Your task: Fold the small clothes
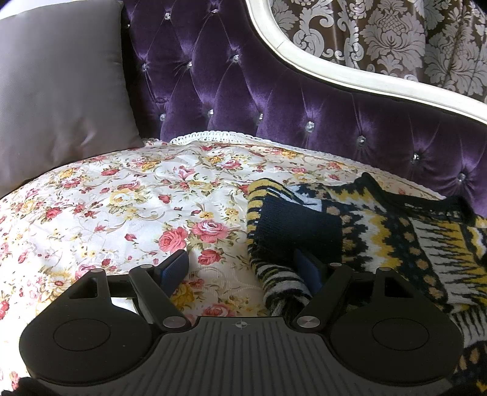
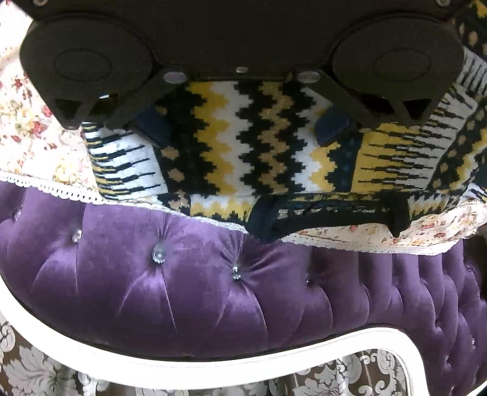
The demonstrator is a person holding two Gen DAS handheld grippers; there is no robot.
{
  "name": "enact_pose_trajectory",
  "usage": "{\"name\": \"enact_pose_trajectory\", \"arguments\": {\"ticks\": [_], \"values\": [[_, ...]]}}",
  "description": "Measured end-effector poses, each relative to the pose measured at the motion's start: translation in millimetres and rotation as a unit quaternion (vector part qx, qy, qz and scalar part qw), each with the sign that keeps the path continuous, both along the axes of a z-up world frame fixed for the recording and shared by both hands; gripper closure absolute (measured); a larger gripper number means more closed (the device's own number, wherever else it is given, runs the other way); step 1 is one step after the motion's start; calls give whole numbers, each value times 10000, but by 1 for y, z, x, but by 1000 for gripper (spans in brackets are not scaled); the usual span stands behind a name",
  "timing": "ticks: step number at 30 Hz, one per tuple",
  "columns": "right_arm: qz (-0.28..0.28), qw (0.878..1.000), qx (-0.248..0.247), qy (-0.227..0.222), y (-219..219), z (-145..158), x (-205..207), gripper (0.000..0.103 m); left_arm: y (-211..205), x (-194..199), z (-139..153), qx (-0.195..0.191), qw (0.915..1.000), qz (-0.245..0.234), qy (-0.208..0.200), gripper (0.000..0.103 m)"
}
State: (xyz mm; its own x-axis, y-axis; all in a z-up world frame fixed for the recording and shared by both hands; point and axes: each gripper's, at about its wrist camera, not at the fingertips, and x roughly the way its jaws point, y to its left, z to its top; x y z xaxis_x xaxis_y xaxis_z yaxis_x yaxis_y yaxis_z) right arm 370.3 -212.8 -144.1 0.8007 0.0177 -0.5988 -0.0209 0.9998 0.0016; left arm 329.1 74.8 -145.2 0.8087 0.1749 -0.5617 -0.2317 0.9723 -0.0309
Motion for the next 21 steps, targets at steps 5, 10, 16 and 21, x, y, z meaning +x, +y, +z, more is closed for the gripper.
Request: {"name": "enact_pose_trajectory", "arguments": {"ticks": [5, 10, 16, 21], "values": [[53, 10000, 29, -39, -2, -3, -1, 0, -1, 1, 0, 35, 10000, -2, 23, 26], [28, 9999, -26, -120, 1, -2, 0, 0, -1, 1, 1, 40, 10000, 2, 49, 26], [-3, 9998, -22, -204, 1, -1, -1, 0, 3, 2, 4, -82, 9999, -10, 97, 25], [6, 9997, -17, -236, -1, -1, -1, 0, 9, 2, 10, -307, 9992, -144, 216, 26]]}}
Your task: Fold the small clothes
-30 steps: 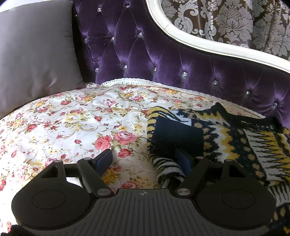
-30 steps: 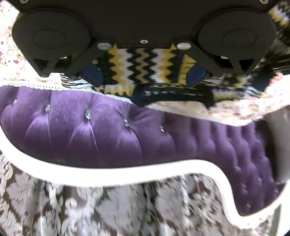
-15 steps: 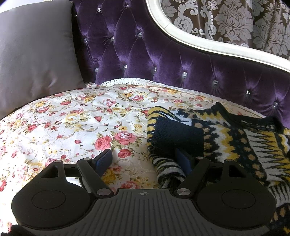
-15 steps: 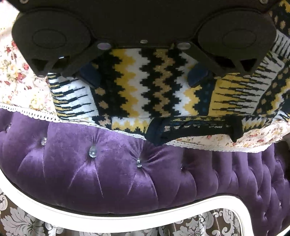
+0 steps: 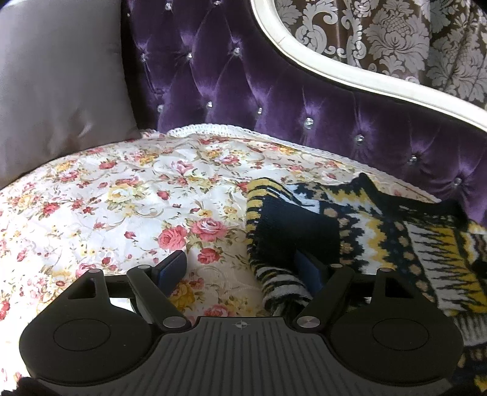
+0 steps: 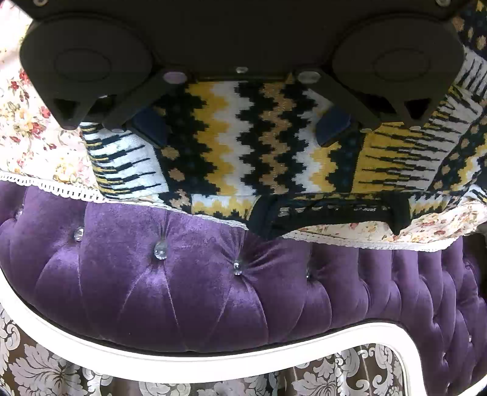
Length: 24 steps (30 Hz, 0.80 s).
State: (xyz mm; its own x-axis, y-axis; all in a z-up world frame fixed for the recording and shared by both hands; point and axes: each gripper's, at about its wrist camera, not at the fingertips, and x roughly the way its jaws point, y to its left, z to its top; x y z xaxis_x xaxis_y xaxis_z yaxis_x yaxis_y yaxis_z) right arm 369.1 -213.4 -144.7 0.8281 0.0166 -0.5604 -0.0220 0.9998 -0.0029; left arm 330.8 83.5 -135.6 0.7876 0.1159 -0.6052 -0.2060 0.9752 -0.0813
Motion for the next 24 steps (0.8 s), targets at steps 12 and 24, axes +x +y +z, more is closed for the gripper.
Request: {"name": "enact_pose_trajectory", "arguments": {"ticks": [12, 24], "values": [[9, 10000, 41, 64, 1, 2, 2, 0, -11, -119, 41, 421, 9983, -291, -286, 34], [111, 9966, 747, -343, -41, 65, -114, 1, 2, -235, 45, 45, 9988, -467, 136, 34]]}}
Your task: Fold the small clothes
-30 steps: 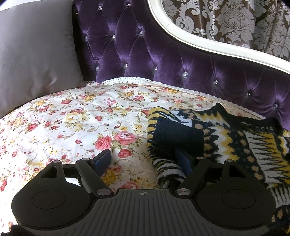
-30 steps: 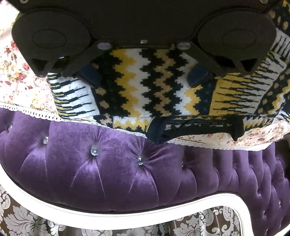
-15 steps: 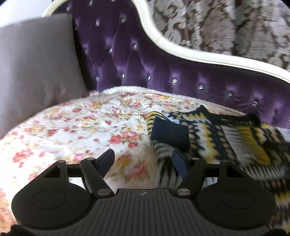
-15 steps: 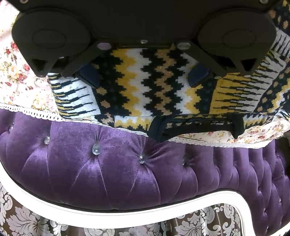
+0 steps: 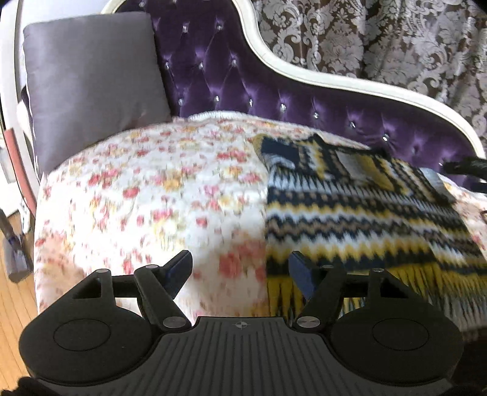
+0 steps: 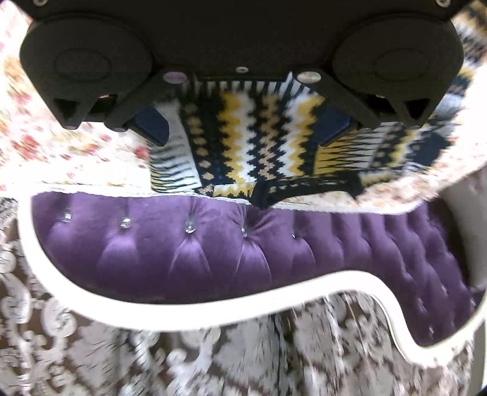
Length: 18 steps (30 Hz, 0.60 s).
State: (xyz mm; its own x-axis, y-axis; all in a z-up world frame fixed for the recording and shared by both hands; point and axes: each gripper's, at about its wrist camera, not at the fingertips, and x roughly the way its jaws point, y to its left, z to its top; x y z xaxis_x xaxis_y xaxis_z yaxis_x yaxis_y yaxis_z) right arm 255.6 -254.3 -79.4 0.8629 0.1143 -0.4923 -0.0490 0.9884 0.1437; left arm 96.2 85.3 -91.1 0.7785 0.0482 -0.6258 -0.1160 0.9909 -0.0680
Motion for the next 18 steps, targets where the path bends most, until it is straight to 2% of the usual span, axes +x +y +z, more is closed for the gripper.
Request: {"name": "enact_pose_trajectory", "arguments": {"ticks": [7, 11, 18], "values": [[-134, 9991, 382, 138, -34, 20, -94, 1, -12, -34, -11, -44, 9990, -414, 157, 34], [-100, 9975, 523, 465, -42, 14, -135, 1, -20, -50, -20, -116, 9978, -594, 279, 34], [24, 9925, 481, 1123, -37, -7, -192, 1, -38, -72, -31, -141, 9951, -892, 397, 34]]}}
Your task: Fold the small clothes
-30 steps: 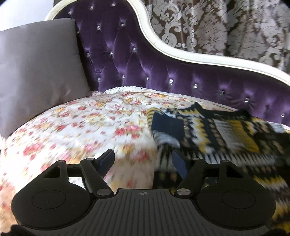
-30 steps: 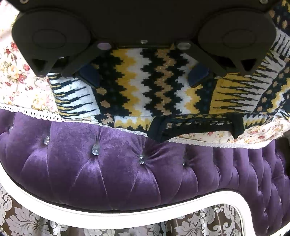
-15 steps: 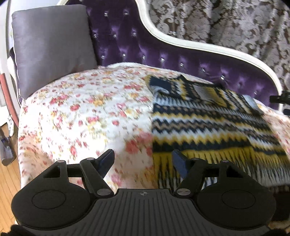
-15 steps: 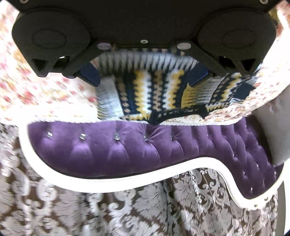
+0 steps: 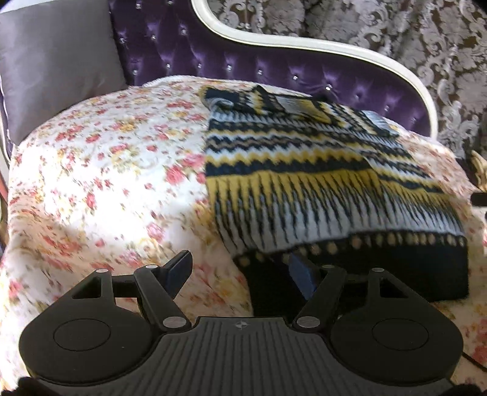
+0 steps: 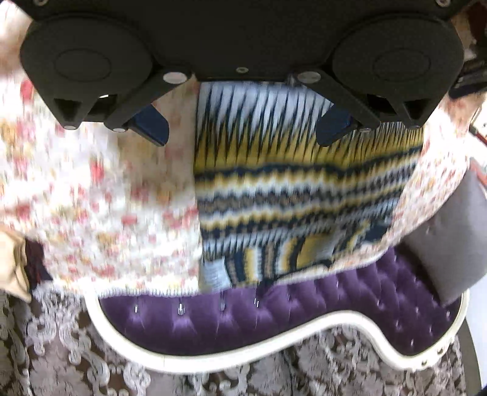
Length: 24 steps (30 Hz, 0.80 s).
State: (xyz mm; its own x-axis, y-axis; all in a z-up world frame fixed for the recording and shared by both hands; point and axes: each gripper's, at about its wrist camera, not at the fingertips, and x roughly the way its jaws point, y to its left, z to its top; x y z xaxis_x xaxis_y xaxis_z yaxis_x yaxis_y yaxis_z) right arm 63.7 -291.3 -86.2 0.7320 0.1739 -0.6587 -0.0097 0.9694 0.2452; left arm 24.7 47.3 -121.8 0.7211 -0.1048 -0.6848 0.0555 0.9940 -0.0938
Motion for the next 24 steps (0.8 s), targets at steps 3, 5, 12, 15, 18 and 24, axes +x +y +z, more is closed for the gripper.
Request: {"name": "enact_pose_trajectory", "arguments": {"ticks": [3, 5, 12, 15, 18, 24], "values": [[24, 9998, 8, 216, 5, -10, -17, 1, -6, -7, -1, 48, 9999, -87, -20, 34], [20, 9993, 74, 376, 7, -18, -24, 1, -10, -11, -2, 81, 9999, -141, -21, 34], [29, 9975, 303, 639, 11, -31, -30, 1, -15, -19, -5, 117, 9997, -218, 20, 34], [59, 9962, 349, 796, 13, -37, -27, 1, -15, -20, -4, 173, 9996, -230, 10, 34], [107, 9950, 404, 909, 14, -40, -22, 1, -13, -20, -3, 190, 9995, -235, -8, 34], [213, 9930, 387, 1100, 19, -46, -15, 0, -12, -19, -2, 172, 9996, -220, -28, 34]]}}
